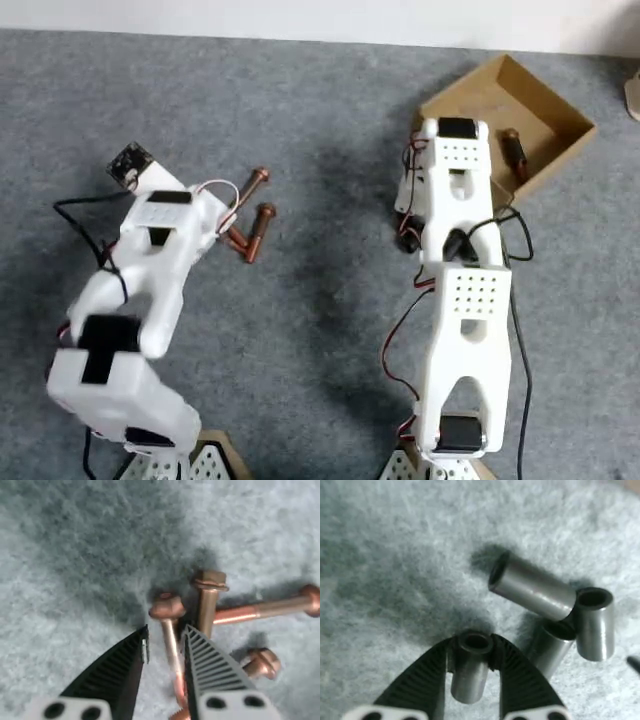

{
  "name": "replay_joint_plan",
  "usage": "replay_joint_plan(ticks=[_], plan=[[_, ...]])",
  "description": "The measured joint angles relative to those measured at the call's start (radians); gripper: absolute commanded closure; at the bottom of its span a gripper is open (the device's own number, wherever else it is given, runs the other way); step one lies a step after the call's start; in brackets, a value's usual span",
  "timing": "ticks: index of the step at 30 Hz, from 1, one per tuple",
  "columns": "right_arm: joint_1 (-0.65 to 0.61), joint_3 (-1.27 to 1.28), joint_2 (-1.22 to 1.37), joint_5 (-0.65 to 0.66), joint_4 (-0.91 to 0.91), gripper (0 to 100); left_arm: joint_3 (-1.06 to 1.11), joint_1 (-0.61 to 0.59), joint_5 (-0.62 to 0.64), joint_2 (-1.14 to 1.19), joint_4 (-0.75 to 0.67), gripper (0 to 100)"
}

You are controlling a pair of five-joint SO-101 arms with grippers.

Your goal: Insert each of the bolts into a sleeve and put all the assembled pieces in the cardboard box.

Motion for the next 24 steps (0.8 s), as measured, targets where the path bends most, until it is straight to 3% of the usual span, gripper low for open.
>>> replay_joint_plan(ticks=[11,15,24], plan=[[0.000,0.000,0.000,0.000,0.000,99.4,-0.170,-0.040,0.000,0.147,0.086,89],[0.000,-0.002,0.000,0.000,0.000,99.4,-0.172,-0.040,0.000,0.150,0.086,100],[0.000,-0.002,0.000,0.000,0.000,99.4,-0.184,-0.035,-0.048,0.150,0.084,99]])
